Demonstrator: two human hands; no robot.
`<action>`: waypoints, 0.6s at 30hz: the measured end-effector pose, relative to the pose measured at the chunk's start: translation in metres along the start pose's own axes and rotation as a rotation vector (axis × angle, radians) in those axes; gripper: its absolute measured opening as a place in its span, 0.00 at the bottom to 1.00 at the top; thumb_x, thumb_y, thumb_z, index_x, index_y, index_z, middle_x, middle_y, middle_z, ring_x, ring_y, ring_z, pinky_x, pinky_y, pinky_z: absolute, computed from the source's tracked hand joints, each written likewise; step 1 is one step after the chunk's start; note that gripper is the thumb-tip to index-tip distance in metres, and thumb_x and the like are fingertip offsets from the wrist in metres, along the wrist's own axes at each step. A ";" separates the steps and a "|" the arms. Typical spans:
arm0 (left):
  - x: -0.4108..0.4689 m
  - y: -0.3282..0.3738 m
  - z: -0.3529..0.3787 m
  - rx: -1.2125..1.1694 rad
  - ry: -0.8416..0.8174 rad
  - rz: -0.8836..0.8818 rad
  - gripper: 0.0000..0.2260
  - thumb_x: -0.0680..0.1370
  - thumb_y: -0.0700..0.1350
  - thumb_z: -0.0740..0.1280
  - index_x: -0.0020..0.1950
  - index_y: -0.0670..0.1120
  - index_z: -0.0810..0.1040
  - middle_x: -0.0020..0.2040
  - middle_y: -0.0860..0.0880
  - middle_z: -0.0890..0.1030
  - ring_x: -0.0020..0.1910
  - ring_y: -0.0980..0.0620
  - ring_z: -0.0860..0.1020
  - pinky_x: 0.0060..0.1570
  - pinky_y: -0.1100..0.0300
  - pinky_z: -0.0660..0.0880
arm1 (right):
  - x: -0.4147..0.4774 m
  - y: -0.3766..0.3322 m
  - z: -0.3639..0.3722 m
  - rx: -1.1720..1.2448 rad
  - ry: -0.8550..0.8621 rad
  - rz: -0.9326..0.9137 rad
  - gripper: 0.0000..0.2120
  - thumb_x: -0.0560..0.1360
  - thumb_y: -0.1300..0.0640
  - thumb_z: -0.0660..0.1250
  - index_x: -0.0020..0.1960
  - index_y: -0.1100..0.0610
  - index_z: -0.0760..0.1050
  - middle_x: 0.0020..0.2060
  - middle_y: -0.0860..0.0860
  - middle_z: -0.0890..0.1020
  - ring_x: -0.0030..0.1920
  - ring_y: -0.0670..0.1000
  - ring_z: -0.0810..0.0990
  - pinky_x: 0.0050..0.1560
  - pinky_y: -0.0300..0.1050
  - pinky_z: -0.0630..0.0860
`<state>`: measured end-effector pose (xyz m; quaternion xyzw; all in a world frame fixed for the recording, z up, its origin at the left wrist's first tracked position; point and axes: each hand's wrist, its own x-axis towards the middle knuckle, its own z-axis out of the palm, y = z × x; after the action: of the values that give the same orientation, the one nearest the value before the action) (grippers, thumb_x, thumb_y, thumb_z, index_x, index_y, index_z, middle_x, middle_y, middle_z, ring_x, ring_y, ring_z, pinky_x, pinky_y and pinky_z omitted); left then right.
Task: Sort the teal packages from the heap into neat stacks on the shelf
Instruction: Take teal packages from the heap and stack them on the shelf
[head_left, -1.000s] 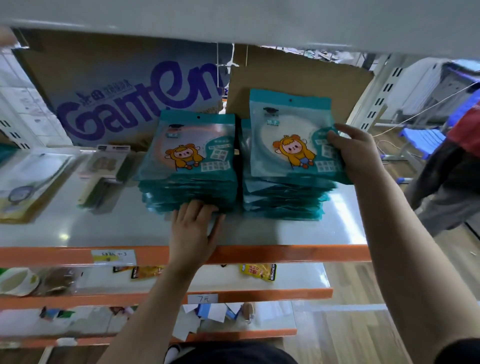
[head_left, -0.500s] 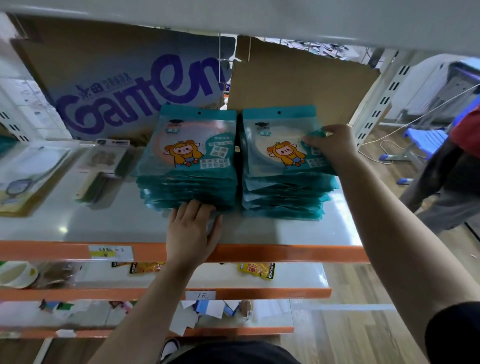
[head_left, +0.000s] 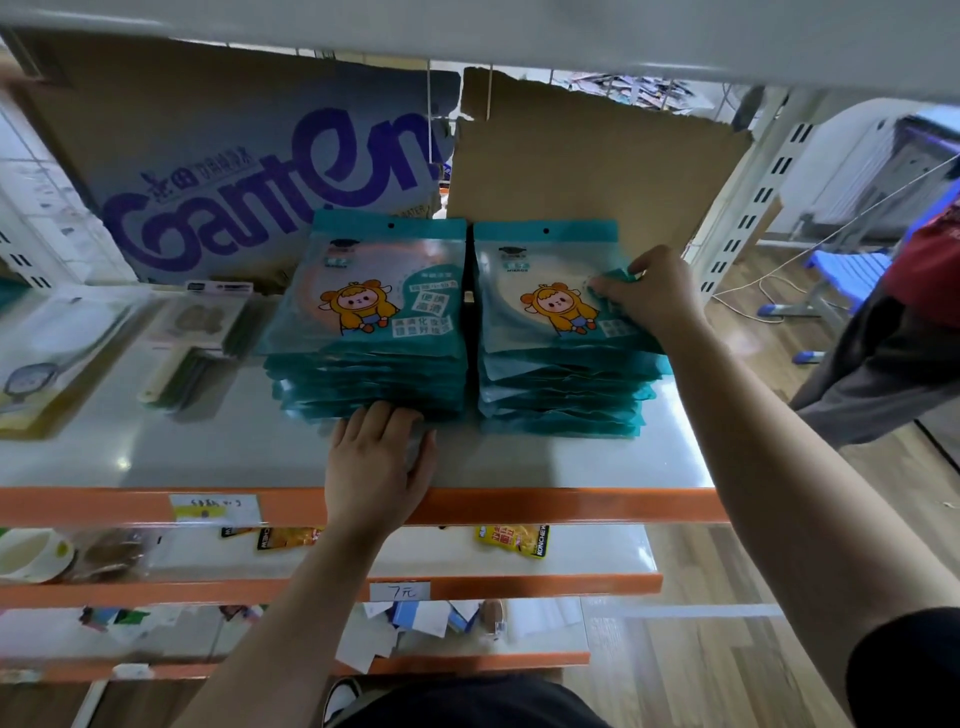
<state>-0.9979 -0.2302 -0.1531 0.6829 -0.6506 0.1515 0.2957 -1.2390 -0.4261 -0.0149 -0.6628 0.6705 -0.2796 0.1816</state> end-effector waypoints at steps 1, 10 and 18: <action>0.000 0.000 0.000 -0.002 0.001 -0.001 0.14 0.78 0.52 0.60 0.48 0.44 0.79 0.44 0.46 0.79 0.43 0.46 0.77 0.45 0.54 0.71 | -0.001 0.002 -0.001 -0.006 -0.011 -0.010 0.26 0.71 0.43 0.73 0.53 0.67 0.78 0.49 0.62 0.82 0.47 0.59 0.80 0.47 0.56 0.79; 0.002 0.002 -0.002 -0.010 -0.019 -0.036 0.14 0.77 0.51 0.60 0.48 0.44 0.80 0.43 0.46 0.80 0.42 0.45 0.78 0.44 0.55 0.72 | -0.003 0.017 0.007 0.063 0.014 -0.015 0.21 0.71 0.44 0.72 0.56 0.57 0.81 0.46 0.51 0.83 0.40 0.49 0.79 0.34 0.42 0.75; 0.003 0.001 -0.006 -0.101 -0.050 -0.051 0.14 0.78 0.51 0.60 0.49 0.44 0.80 0.45 0.46 0.79 0.44 0.46 0.78 0.44 0.56 0.72 | -0.014 0.000 0.010 -0.161 0.118 -0.193 0.17 0.73 0.48 0.70 0.58 0.55 0.79 0.57 0.55 0.77 0.56 0.57 0.76 0.52 0.51 0.75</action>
<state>-0.9971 -0.2292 -0.1467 0.6869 -0.6470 0.0937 0.3174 -1.2322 -0.4138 -0.0242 -0.7191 0.6334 -0.2796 0.0601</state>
